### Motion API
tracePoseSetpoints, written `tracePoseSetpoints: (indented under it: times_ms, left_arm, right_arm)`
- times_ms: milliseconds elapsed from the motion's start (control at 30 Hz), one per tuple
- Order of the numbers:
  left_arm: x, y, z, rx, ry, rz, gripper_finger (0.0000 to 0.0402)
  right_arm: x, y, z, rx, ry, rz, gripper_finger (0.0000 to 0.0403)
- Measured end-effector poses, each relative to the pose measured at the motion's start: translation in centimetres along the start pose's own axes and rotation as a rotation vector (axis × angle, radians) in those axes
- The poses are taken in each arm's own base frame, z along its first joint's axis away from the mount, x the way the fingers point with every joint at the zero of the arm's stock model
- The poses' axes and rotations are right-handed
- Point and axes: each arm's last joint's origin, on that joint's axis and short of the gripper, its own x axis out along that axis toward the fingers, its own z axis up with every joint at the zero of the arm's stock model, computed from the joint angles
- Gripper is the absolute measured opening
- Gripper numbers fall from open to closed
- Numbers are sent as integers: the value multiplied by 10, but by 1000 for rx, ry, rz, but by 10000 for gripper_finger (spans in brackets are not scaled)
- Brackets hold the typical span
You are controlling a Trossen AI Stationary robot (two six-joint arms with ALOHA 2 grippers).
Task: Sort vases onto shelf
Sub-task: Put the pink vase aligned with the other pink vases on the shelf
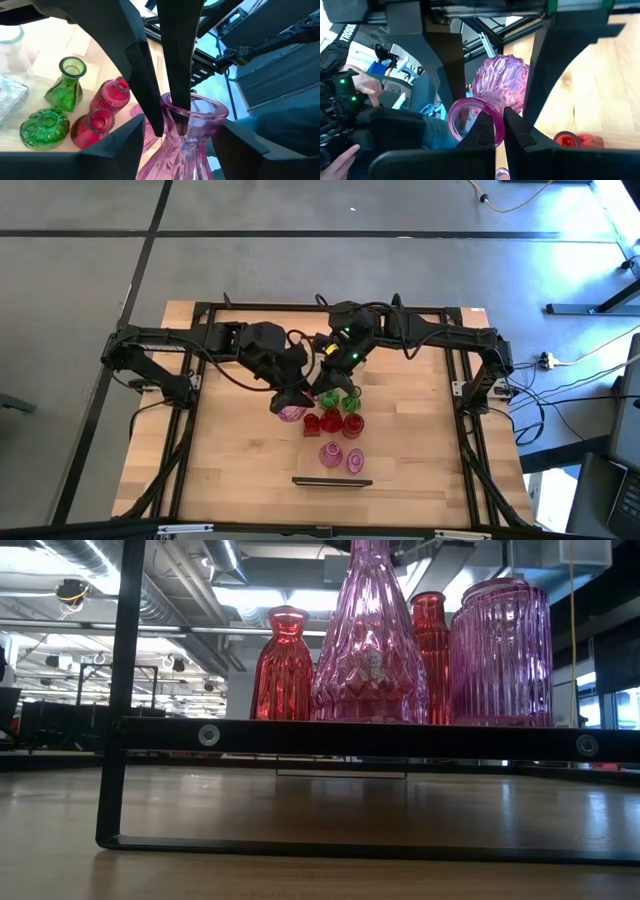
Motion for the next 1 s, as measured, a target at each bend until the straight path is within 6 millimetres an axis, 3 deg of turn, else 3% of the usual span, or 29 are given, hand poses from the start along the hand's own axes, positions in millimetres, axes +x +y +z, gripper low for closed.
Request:
tracePoseSetpoints:
  times_ms: [400,733,1000]
  left_arm:
    - [0,0,0,22,4,-5,124]
    - [0,0,0,32,2,6,123]
    - [-1,6,-8,6,65,105,123]
  right_arm:
    - [0,1,1,-9,-5,15,6]
    - [0,0,1,-8,-13,-1,25]
    - [-3,-2,3,13,-46,-62,74]
